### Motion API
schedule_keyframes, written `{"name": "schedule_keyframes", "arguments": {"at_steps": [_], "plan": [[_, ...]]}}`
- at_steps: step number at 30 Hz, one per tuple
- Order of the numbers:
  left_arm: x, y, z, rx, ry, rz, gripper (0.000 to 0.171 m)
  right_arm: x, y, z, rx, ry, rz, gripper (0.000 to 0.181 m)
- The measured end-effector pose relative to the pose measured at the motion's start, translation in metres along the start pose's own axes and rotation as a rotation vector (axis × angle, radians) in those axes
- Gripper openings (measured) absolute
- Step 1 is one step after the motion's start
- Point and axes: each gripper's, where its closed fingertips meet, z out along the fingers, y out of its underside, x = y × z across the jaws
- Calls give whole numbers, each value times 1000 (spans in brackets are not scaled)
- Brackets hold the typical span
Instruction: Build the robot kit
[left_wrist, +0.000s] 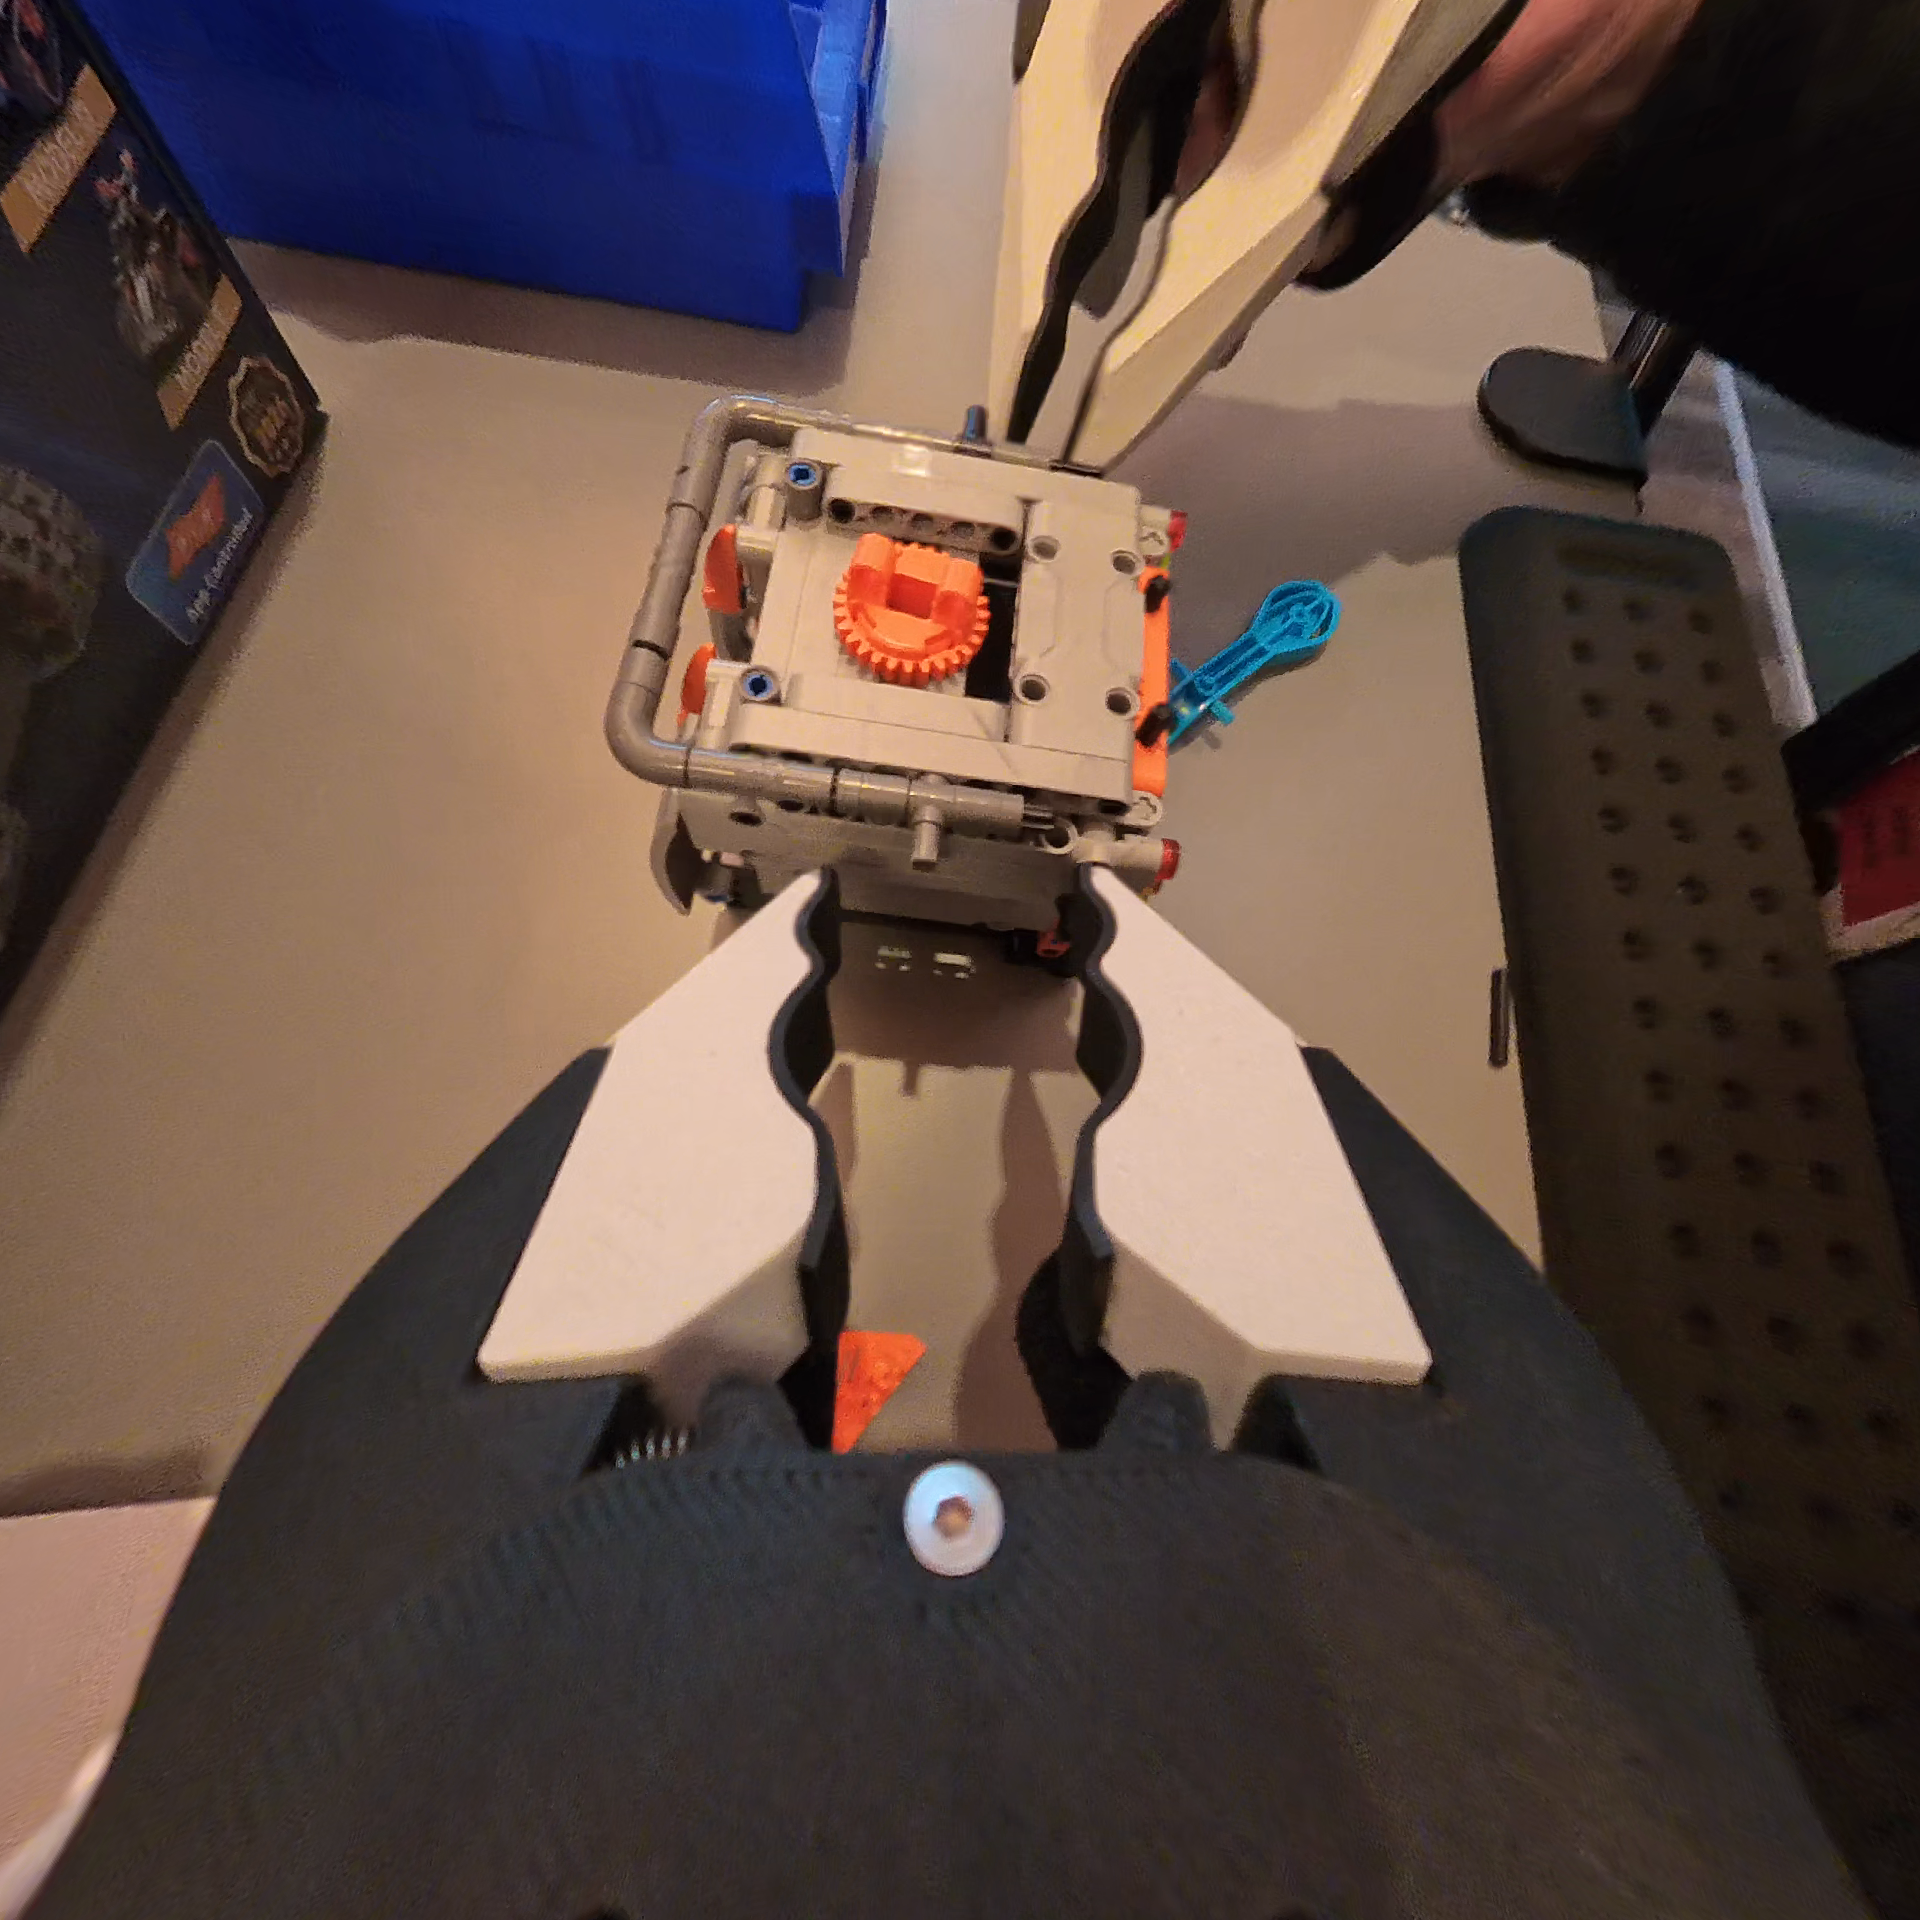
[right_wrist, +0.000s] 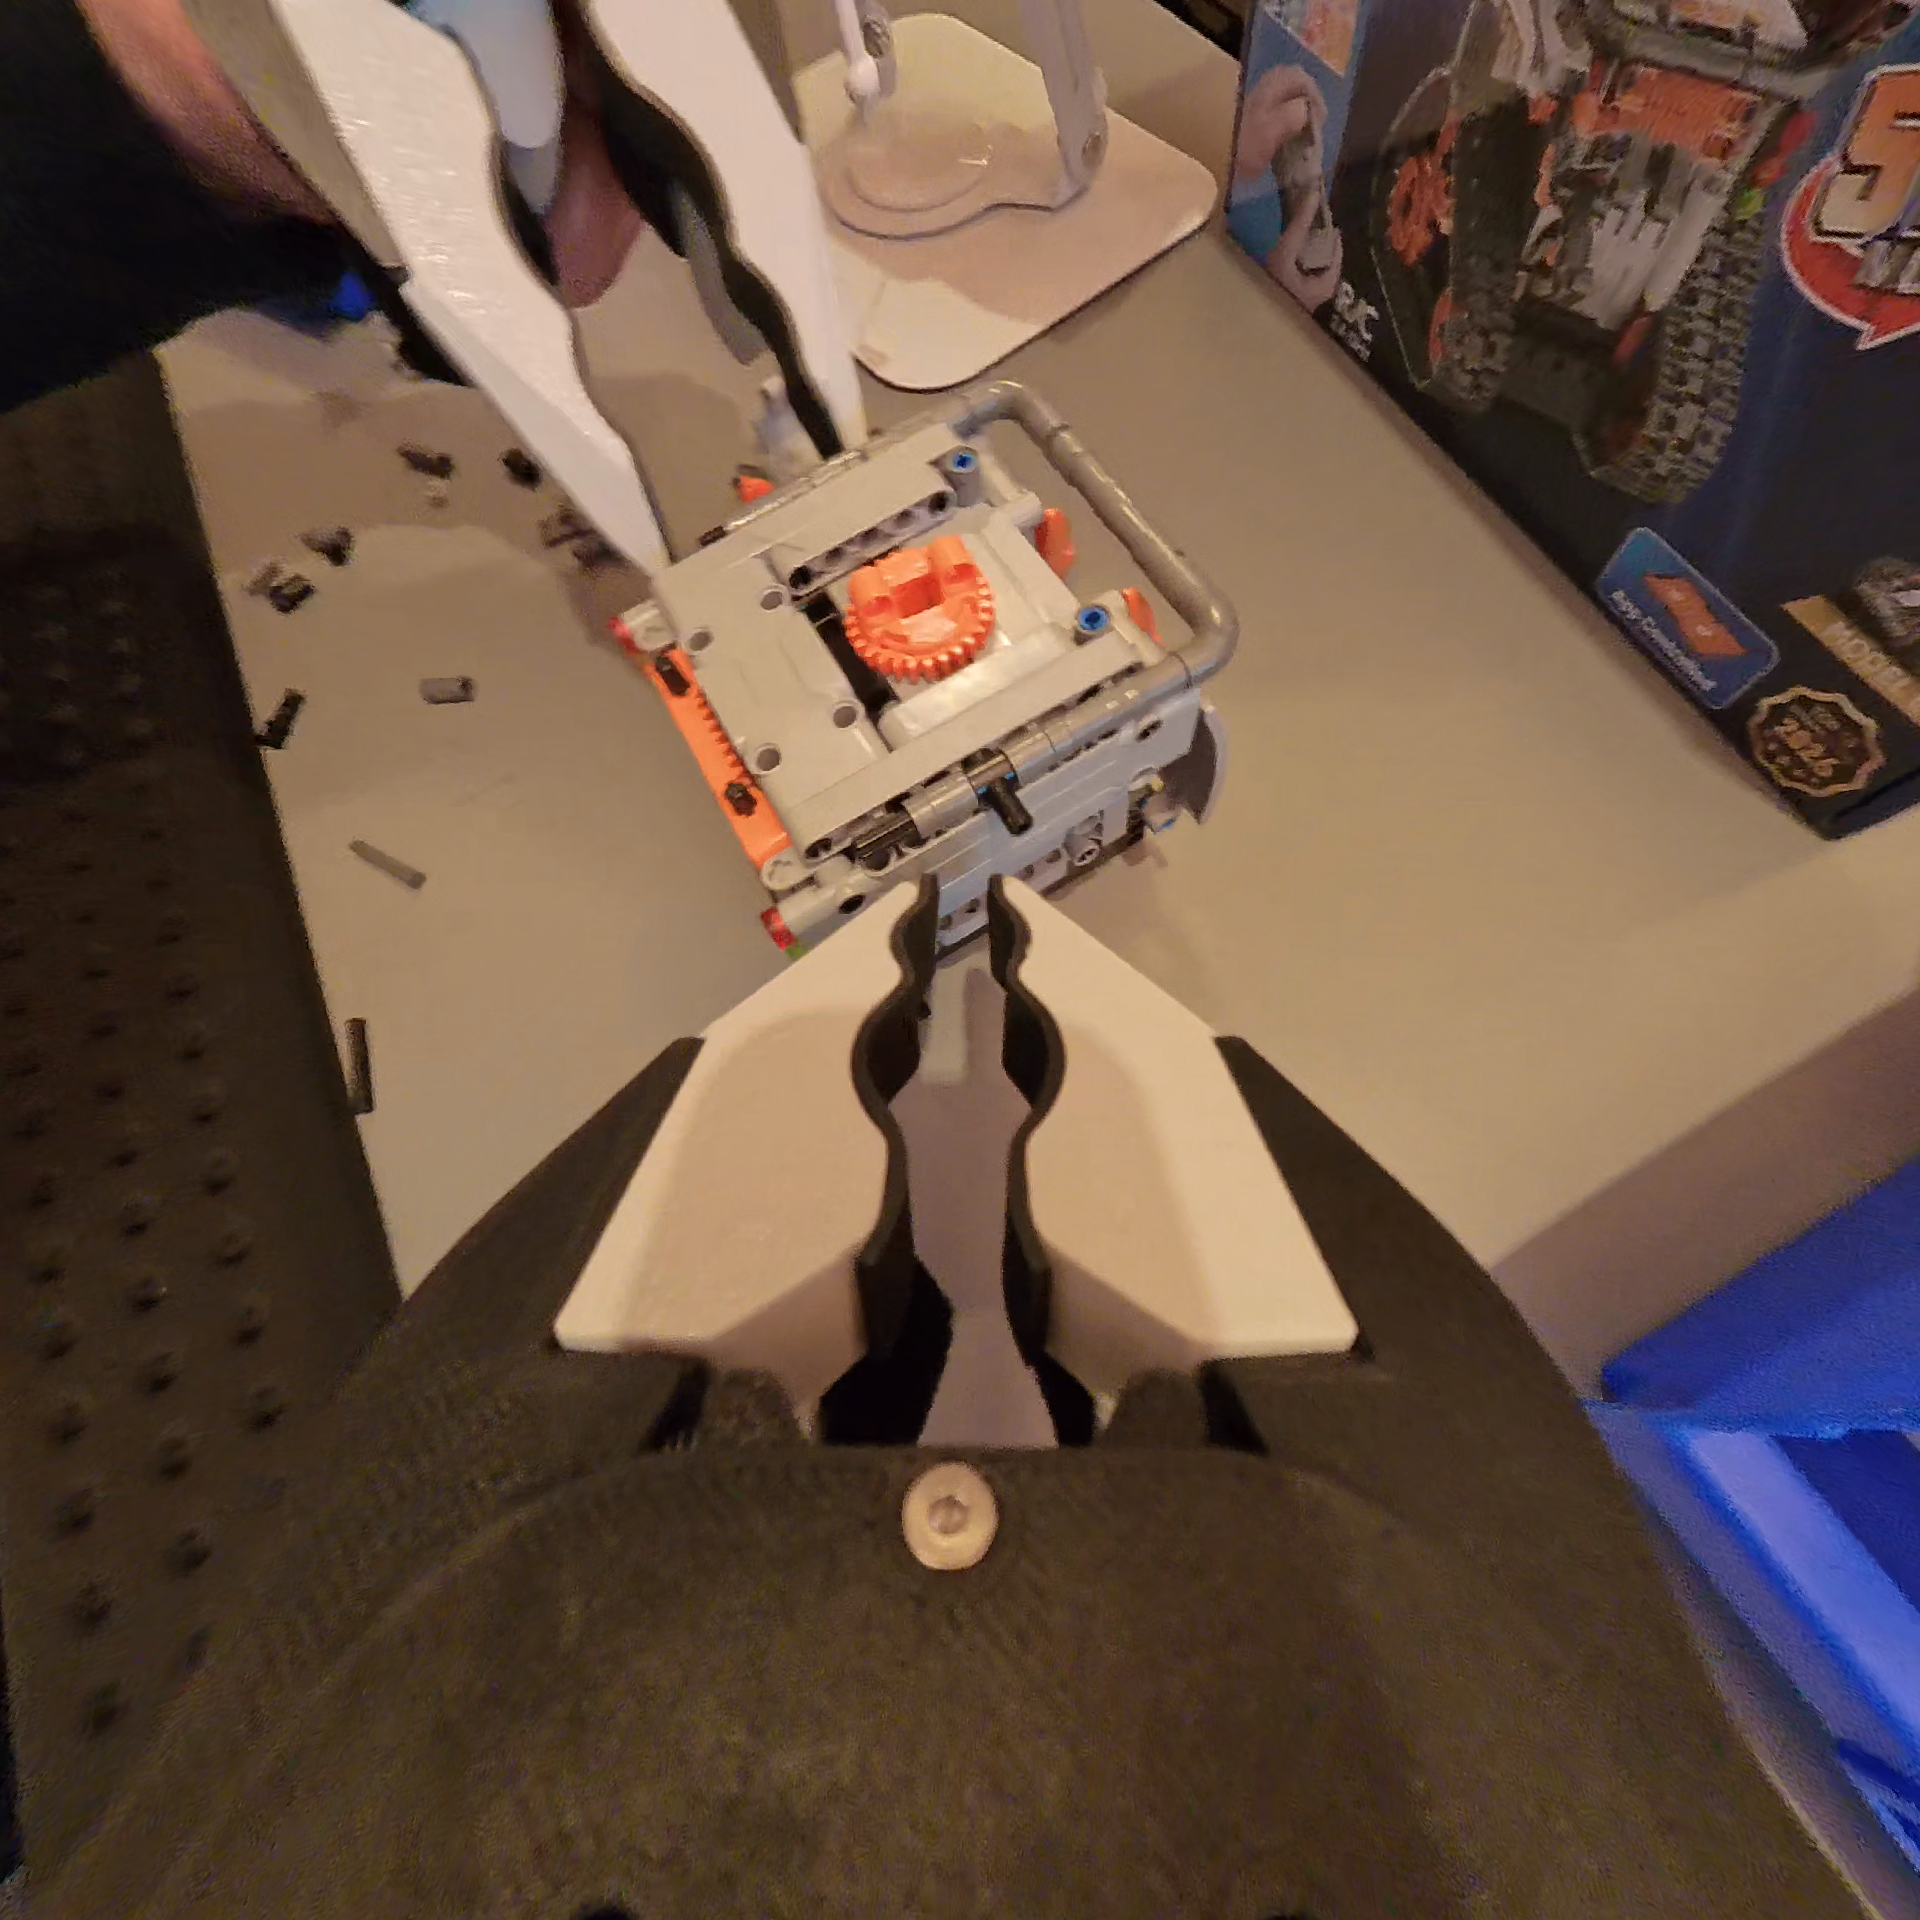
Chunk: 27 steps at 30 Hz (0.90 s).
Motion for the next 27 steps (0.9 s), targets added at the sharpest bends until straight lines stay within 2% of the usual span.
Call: {"name": "schedule_keyframes", "arguments": {"at_steps": [2, 6, 7, 11, 15, 18, 21, 24, 27], "plan": [[5, 0, 3, 20, -17, -22, 40, 5, -1, 4, 3, 31, 0, 0], [13, 2, 5, 20, -65, -26, 41, 11, -3, 10, -2, 66, -6, 0], [16, 2, 5, 17, -72, -26, 47, 13, -3, 12, -6, 76, -10, 0], [23, 13, 2, -23, -97, -22, 52, 26, -3, 8, -19, 133, 34, 6], [4, 6, -23, 64, -122, -87, 70, 17, 1, -14, -21, 141, 76, 17], [-9, -6, -28, 120, -92, -68, 86, -1, 7, -26, -20, 104, 167, 29], [-14, -20, -19, 162, -11, -61, 98, -21, 8, -22, -4, 86, 239, 29], [-2, -21, -6, 158, 116, -75, 99, -20, 12, -6, -11, 114, 234, 25], [0, -19, -5, 160, 71, -79, 93, -12, 9, -1, 10, 138, 237, 23]]}}
